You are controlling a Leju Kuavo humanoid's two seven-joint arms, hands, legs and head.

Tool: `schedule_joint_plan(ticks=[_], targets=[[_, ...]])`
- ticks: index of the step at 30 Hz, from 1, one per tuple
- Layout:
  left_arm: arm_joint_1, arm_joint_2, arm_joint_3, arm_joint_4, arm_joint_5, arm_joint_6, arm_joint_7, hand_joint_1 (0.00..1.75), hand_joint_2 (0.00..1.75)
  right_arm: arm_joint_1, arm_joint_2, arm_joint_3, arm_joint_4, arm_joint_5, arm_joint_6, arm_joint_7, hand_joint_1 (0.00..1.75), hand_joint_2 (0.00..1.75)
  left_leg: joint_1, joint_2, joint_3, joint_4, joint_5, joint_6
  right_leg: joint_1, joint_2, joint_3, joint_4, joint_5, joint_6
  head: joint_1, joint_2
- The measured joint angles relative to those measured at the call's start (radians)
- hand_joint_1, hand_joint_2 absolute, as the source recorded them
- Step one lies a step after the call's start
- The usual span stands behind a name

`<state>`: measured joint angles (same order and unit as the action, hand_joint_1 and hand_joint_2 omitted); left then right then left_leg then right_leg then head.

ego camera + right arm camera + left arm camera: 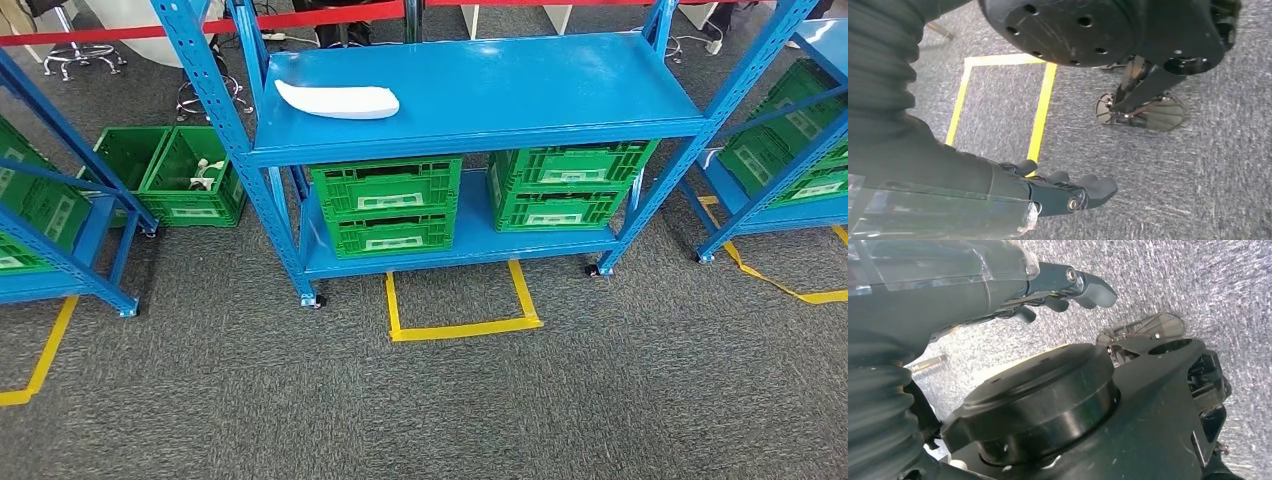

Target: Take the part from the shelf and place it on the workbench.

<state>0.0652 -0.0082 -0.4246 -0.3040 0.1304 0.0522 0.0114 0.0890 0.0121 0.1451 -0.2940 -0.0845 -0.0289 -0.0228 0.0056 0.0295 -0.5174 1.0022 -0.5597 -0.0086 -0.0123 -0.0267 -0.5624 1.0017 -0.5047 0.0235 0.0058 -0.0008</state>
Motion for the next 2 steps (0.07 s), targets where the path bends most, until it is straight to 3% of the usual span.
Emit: schedule_joint_plan(ticks=[2], targets=[[0.011,0.002,0.038,-0.007,-0.029,-0.01,-0.003,0.0,1.75,0.007,-0.002,-0.009,-0.007,0.019,0.005,0.004,0.0,1.75,0.0,0.0,0.0,0.0,0.0,0.0,0.0,0.0,0.0,0.0,0.0,0.0,0.0,0.0]])
